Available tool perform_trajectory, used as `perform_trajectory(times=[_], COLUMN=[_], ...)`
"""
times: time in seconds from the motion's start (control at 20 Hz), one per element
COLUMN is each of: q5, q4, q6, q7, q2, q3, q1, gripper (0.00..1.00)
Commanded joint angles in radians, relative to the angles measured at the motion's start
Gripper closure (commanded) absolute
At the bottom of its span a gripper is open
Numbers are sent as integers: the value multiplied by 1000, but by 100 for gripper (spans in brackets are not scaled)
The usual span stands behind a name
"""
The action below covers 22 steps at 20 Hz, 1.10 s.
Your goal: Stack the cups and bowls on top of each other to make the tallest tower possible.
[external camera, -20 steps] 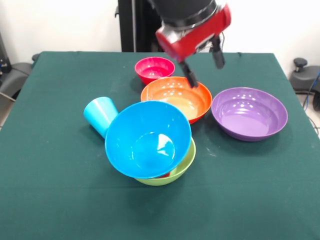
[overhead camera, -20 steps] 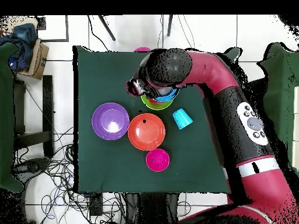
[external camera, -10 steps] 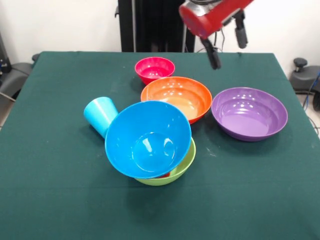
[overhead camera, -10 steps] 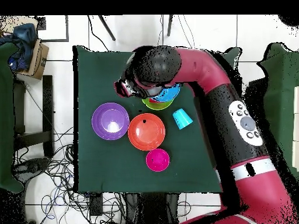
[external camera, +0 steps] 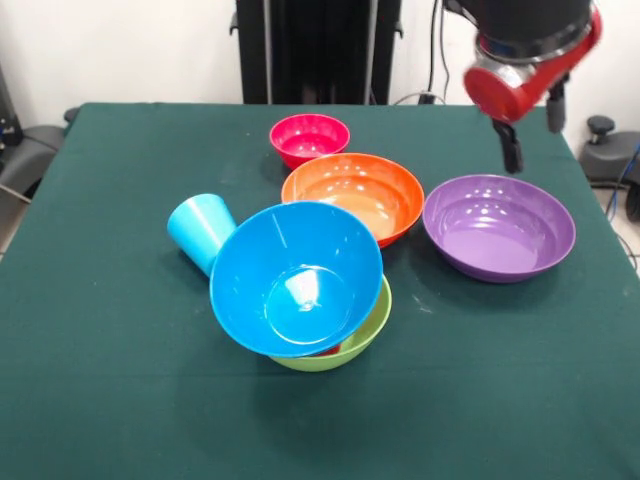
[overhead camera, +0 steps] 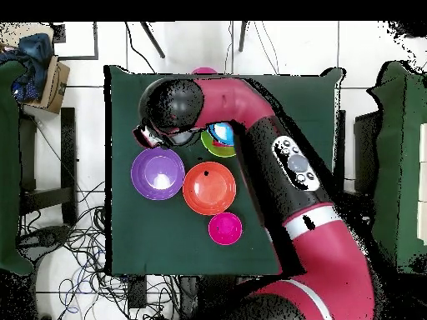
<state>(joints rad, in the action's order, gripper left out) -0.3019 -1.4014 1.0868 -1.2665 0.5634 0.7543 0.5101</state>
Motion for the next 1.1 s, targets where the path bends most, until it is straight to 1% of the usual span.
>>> perform_trajectory(times=[0.05,0.3,0.5,0.65,0.7,0.8,0.95,1.05,1.1], q5=[-126,-153,-198,-207,-203,-185,-154,-148,-151], q4=[-5,-14,5,14,5,-55,-201,-242,-245], q6=[-126,-165,-210,-214,-209,-191,-171,-166,-169], q7=[-73,-60,-56,-41,-31,3,57,75,77], q2=[-114,-134,-177,-192,-186,-148,-42,-13,-13], q3=[-129,-146,-172,-181,-179,-161,-114,-95,-92], q1=[-52,-55,-69,-69,-63,-28,51,83,89], gripper=[0,0,0,0,0,0,0,0,0])
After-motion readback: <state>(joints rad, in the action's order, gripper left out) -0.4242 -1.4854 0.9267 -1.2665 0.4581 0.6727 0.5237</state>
